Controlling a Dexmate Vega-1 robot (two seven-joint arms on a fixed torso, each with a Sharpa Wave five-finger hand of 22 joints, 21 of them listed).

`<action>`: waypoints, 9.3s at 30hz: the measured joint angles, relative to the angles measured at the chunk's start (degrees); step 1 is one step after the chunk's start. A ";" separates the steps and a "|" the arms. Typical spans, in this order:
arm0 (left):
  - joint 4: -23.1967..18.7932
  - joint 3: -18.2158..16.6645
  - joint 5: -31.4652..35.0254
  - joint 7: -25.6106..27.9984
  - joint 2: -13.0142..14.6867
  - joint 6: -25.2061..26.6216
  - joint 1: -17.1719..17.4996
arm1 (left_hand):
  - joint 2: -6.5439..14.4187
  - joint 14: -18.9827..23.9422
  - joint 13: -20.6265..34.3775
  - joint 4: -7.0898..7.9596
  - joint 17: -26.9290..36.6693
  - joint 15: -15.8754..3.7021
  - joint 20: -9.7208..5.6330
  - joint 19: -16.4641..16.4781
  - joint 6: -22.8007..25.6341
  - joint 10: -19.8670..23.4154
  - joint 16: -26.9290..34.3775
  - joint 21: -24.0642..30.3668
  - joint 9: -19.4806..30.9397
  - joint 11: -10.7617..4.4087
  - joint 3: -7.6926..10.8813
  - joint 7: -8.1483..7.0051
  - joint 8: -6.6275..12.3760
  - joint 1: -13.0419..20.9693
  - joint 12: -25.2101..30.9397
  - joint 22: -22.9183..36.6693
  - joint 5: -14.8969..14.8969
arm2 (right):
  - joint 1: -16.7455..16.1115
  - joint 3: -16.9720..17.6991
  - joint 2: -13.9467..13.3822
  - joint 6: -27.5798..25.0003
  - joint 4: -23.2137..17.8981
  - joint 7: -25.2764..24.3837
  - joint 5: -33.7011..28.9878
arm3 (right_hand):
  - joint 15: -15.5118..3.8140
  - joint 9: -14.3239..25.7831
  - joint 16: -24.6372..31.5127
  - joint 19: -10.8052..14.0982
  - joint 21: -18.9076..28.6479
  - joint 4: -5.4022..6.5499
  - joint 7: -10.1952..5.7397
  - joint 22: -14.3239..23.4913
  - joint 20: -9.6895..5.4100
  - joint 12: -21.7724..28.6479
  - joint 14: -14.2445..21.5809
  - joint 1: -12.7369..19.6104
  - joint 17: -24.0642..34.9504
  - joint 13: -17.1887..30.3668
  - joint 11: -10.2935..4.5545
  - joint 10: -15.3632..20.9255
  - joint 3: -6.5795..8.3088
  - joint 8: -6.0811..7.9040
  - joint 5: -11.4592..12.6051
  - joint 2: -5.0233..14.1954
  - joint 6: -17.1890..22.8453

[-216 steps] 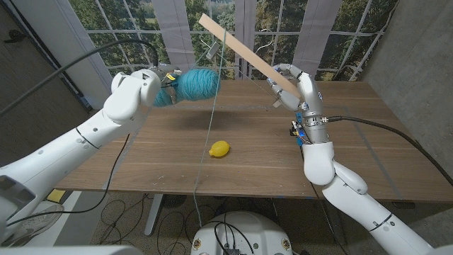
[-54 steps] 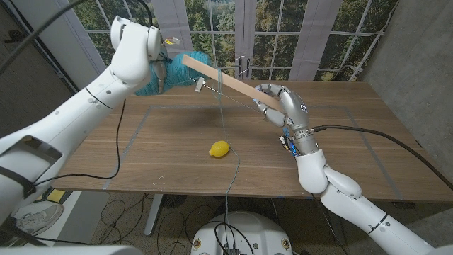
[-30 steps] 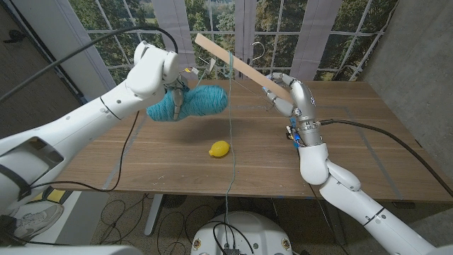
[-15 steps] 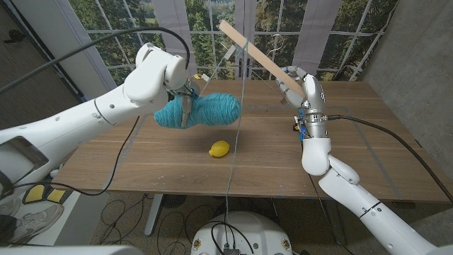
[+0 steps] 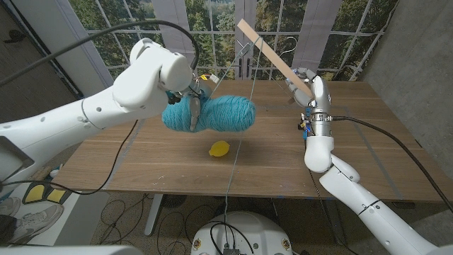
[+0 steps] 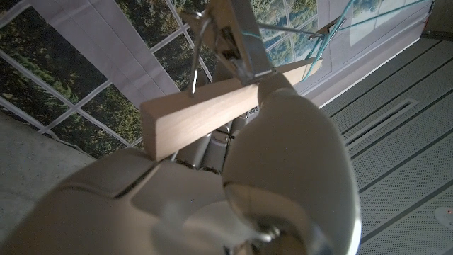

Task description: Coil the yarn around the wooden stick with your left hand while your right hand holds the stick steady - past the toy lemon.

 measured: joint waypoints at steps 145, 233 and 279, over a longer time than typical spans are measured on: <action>15.30 -5.35 -1.45 7.01 2.44 14.27 -7.46 | 0.00 0.58 1.61 0.00 2.13 -0.20 -0.07 -0.74 1.25 1.62 -1.62 0.82 1.59 0.01 0.00 0.17 -2.45 0.00 -3.34 0.11 -0.23 | 4.16 -1.30 4.58 28.57 9.80 31.15 28.37 | -0.50 0.75 -2.04 -2.05 3.81 0.40 -1.32 -0.52 0.00 -1.76 0.90 0.37 0.25 1.33 -1.65 2.04 -0.39 -1.41 -0.05 -0.36 1.33; -1.56 -13.58 -2.17 2.97 3.00 5.88 6.65 | 0.64 0.78 2.61 0.00 2.80 -0.40 -0.19 -0.83 1.40 2.04 -2.09 1.07 2.67 0.41 0.00 0.31 -3.76 -0.64 -5.12 0.01 -0.67 | 5.38 -6.05 -8.64 -16.93 -6.03 17.06 -2.31 | -0.40 0.09 -2.53 -2.65 5.58 0.40 -7.80 -0.80 -0.01 -2.88 0.98 0.35 0.33 1.29 -3.58 4.62 -0.40 -2.47 -0.02 -0.34 9.57; 17.43 -20.02 20.68 10.62 -5.59 -0.66 28.14 | 0.60 0.79 1.90 0.00 3.98 -0.39 0.00 -1.03 1.97 2.66 -3.11 0.63 2.65 0.40 0.00 0.27 -5.03 -0.60 -6.21 0.02 -1.33 | 18.57 -16.00 -22.57 -40.36 -15.02 55.25 10.73 | -0.65 -1.45 -2.89 -2.64 6.42 0.40 -6.74 -0.79 -0.01 -4.18 1.46 0.82 0.11 -0.65 -2.85 5.96 -0.40 -3.69 -0.16 -0.81 10.64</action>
